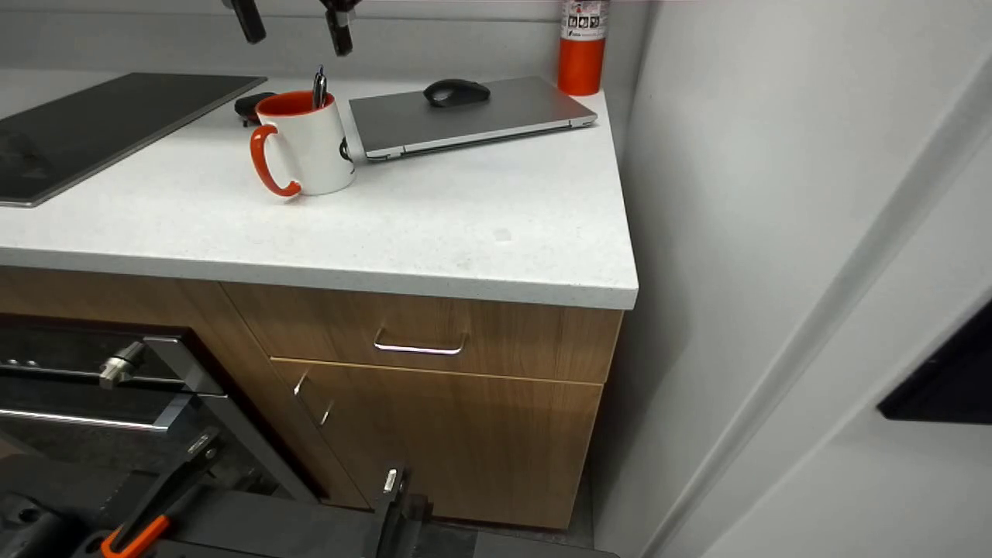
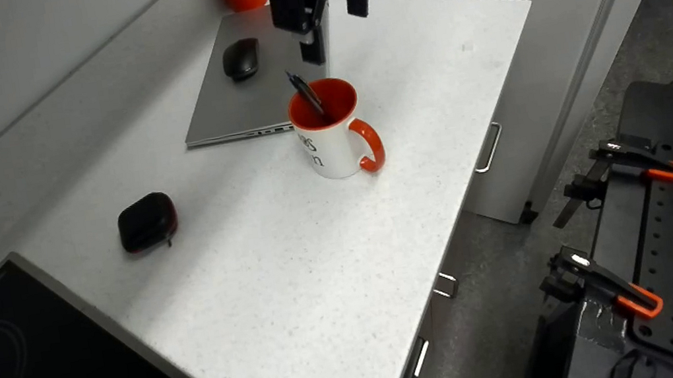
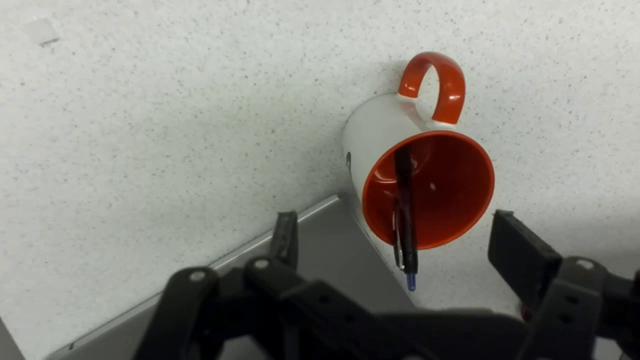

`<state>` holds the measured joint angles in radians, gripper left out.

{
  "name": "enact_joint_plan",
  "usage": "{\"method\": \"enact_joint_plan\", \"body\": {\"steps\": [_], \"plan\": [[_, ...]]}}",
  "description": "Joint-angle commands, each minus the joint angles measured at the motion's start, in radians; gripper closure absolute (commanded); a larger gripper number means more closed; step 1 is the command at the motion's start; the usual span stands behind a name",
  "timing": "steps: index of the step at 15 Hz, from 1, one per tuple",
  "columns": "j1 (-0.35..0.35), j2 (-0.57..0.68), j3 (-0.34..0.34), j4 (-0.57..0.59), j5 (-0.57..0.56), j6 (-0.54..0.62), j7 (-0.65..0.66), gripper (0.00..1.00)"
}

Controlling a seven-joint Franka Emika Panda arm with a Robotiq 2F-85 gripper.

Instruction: Take the marker from the cup and put it on the counter

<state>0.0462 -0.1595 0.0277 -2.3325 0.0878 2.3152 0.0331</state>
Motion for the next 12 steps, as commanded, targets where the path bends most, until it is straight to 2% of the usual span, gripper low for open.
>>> {"method": "enact_joint_plan", "body": {"steps": [1, 9, 10, 11, 12], "plan": [[0.015, 0.086, 0.007, 0.031, 0.051, 0.087, -0.032, 0.00], [0.026, 0.164, 0.035, 0.037, 0.116, 0.232, -0.103, 0.00], [0.026, 0.169, 0.038, 0.037, 0.126, 0.246, -0.119, 0.04], [0.025, 0.175, 0.042, 0.039, 0.136, 0.257, -0.132, 0.28], [0.024, 0.178, 0.044, 0.038, 0.145, 0.266, -0.142, 0.29]]}}
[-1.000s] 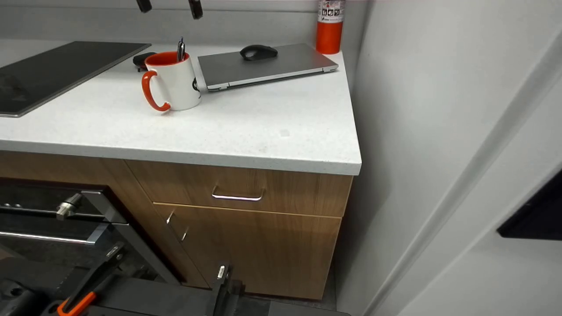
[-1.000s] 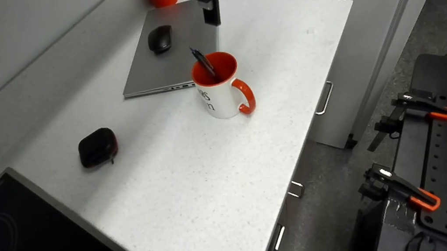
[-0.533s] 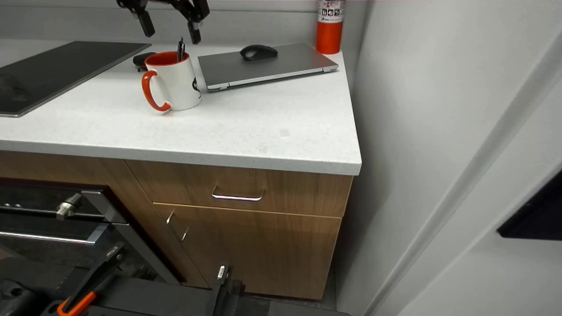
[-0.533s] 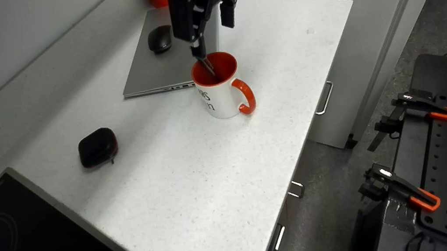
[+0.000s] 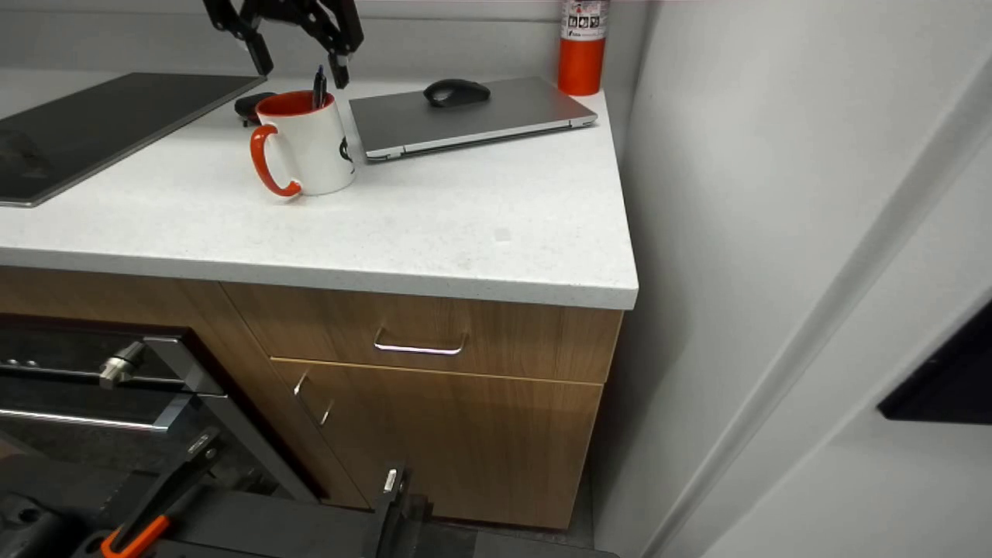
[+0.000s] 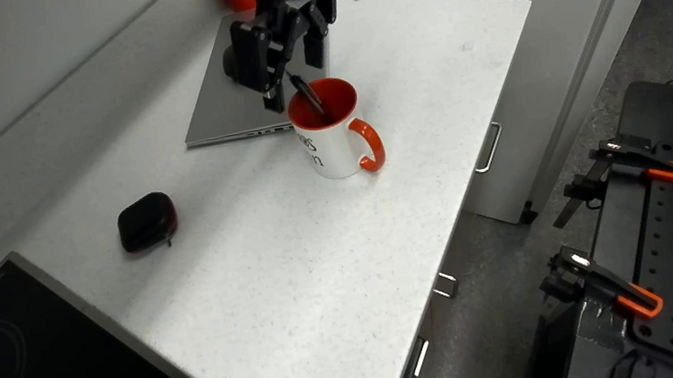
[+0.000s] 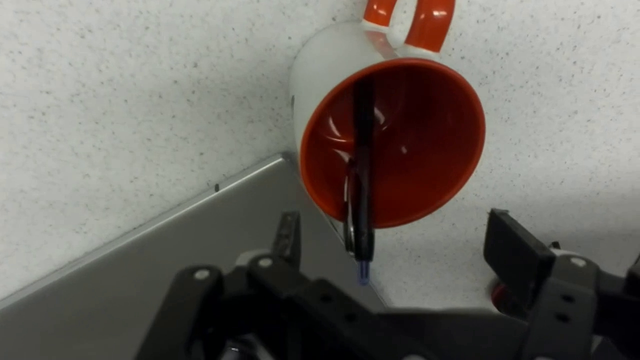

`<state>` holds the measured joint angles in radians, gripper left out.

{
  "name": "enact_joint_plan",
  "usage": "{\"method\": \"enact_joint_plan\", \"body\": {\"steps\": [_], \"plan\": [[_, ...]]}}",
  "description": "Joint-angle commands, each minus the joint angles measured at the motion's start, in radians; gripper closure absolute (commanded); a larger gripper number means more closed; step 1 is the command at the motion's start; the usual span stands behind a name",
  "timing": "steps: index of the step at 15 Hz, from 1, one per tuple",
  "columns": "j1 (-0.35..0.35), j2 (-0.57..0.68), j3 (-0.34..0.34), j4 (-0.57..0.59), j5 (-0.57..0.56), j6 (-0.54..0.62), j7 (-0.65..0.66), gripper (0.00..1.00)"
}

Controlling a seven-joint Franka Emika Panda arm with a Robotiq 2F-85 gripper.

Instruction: Take the marker from the cup and put it on the counter

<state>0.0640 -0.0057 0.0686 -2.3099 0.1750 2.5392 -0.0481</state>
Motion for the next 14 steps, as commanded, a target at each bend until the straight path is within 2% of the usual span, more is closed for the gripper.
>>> {"method": "enact_joint_plan", "body": {"steps": [1, 4, 10, 11, 12, 14], "plan": [[0.006, 0.026, 0.005, 0.016, 0.072, 0.048, -0.077, 0.29], [0.002, 0.030, 0.006, 0.017, 0.092, 0.060, -0.104, 0.55], [-0.002, 0.029, 0.000, 0.016, 0.103, 0.060, -0.132, 0.99], [-0.002, 0.026, 0.000, 0.014, 0.098, 0.062, -0.131, 1.00], [-0.003, 0.023, -0.001, 0.013, 0.093, 0.064, -0.129, 0.96], [-0.003, -0.003, -0.002, -0.003, 0.082, 0.060, -0.128, 0.96]]}}
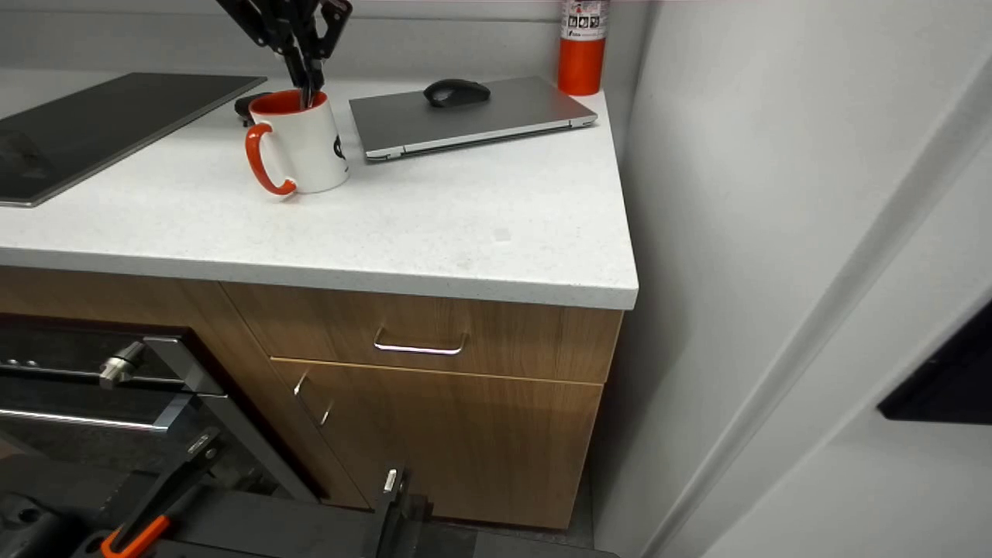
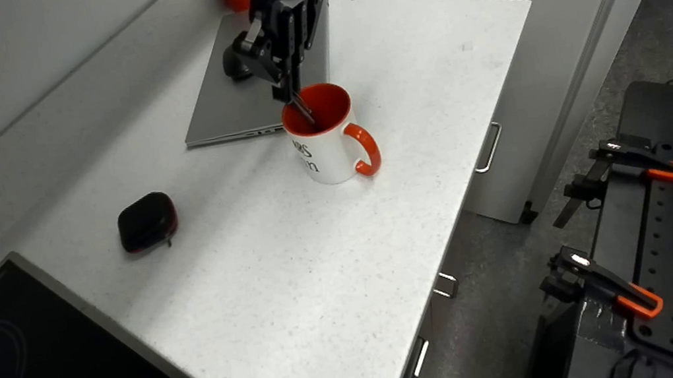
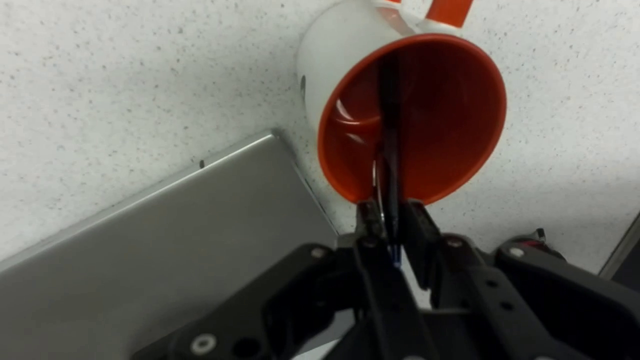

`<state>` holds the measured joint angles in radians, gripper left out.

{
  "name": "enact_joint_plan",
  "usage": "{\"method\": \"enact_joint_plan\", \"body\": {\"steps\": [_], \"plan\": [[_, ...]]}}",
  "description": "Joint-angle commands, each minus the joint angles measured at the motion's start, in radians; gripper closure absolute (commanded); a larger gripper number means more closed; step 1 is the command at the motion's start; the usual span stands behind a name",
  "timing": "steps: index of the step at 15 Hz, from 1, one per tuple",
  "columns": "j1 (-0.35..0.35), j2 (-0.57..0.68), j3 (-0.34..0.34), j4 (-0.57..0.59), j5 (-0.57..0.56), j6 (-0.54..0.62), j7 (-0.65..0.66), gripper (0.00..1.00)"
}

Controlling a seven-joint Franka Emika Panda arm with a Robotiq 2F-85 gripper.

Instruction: Take the marker from the cup and put it on the counter

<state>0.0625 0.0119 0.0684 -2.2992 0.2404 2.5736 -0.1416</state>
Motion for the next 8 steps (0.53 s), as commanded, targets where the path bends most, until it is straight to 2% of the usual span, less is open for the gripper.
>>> {"method": "enact_joint_plan", "body": {"steps": [1, 6, 8], "plan": [[-0.003, -0.045, -0.003, -0.027, 0.000, 0.024, -0.025, 0.96], [-0.012, -0.213, -0.027, -0.083, -0.063, -0.036, -0.011, 0.96], [-0.010, -0.282, -0.045, -0.091, -0.055, -0.069, -0.023, 0.96]]}}
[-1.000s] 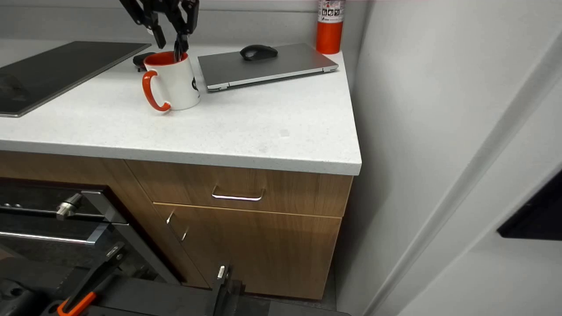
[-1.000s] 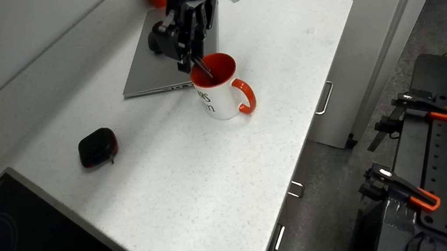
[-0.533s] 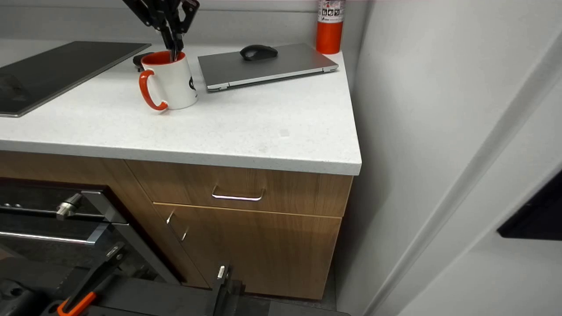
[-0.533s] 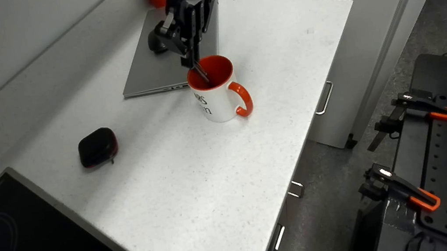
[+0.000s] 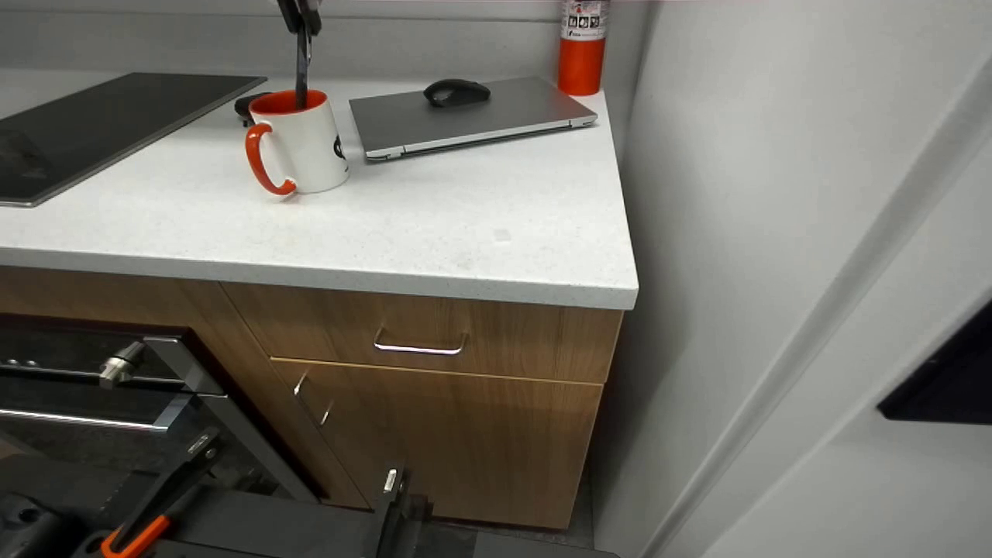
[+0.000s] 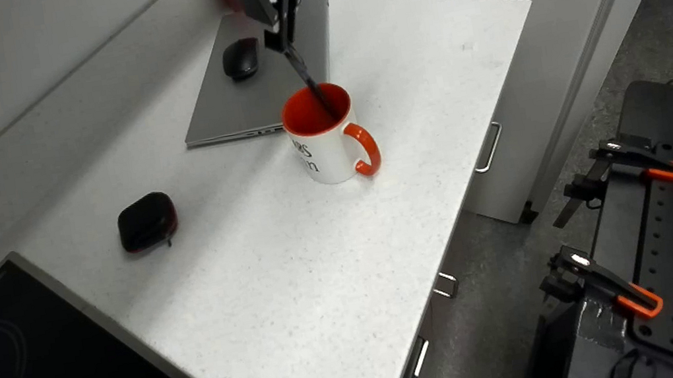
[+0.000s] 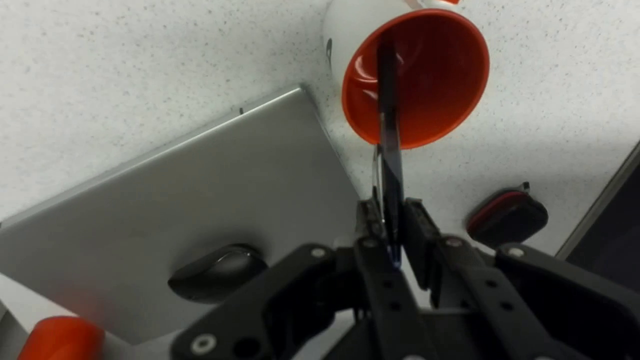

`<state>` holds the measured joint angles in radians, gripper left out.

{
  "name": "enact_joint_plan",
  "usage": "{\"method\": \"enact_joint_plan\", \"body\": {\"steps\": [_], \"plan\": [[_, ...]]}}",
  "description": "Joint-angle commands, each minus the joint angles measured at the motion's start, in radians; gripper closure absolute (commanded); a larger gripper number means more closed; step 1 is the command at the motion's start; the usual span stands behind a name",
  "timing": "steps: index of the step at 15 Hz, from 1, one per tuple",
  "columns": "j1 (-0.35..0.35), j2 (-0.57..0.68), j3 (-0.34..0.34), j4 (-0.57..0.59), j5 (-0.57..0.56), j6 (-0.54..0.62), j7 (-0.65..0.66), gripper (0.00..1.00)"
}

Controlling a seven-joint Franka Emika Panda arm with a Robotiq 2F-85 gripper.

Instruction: Take the marker from the cup and put it on the counter

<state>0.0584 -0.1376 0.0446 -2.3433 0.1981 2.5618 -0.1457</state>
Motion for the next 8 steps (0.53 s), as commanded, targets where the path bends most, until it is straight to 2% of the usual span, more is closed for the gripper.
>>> {"method": "enact_joint_plan", "body": {"steps": [1, 2, 4, 8], "plan": [[-0.014, -0.160, -0.025, -0.047, -0.041, -0.070, 0.014, 0.96], [-0.018, -0.183, -0.033, -0.045, -0.058, -0.093, 0.010, 0.96], [-0.055, -0.199, -0.023, -0.036, -0.172, -0.149, 0.059, 0.96], [-0.118, -0.112, 0.004, -0.011, -0.396, -0.223, 0.168, 0.96]]}}
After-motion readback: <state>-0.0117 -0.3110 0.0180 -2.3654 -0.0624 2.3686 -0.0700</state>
